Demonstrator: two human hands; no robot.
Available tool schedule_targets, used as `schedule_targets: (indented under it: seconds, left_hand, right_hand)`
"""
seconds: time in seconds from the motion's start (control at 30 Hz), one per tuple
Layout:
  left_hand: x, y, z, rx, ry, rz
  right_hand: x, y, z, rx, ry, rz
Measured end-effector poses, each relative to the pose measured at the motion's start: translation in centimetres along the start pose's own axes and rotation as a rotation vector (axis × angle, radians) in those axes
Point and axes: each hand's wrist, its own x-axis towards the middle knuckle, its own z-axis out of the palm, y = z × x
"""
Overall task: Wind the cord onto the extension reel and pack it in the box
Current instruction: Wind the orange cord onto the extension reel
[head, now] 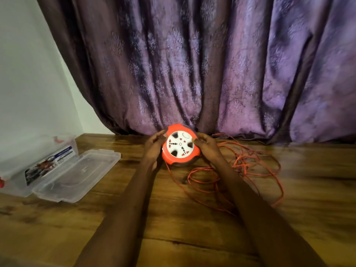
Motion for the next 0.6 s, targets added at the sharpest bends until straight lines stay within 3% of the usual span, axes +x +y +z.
schedule_targets:
  seconds: [0.13,0.27,0.47,0.6]
  left_hand:
    - [0.4,-1.0,1.0,-0.079,-0.094,0.029]
    - [0.0,-1.9,1.1,-0.003,-0.203,-0.007]
    - [-0.1,-1.8,1.0,-0.069,-0.236,-0.077]
    - [-0.1,-1.7,0.8,-0.099,-0.151,-0.065]
  right_hand:
    - [0.8,-1.0,-2.6,0.126,-0.02,-0.018]
    - [1.9,-1.8,-4.3,0.217,-0.003,0.022]
    - [1.6,-1.8,-3.1,0.26,0.06,0.032]
    - [1.4,-1.1,-2.0,0.151,0.03,-0.029]
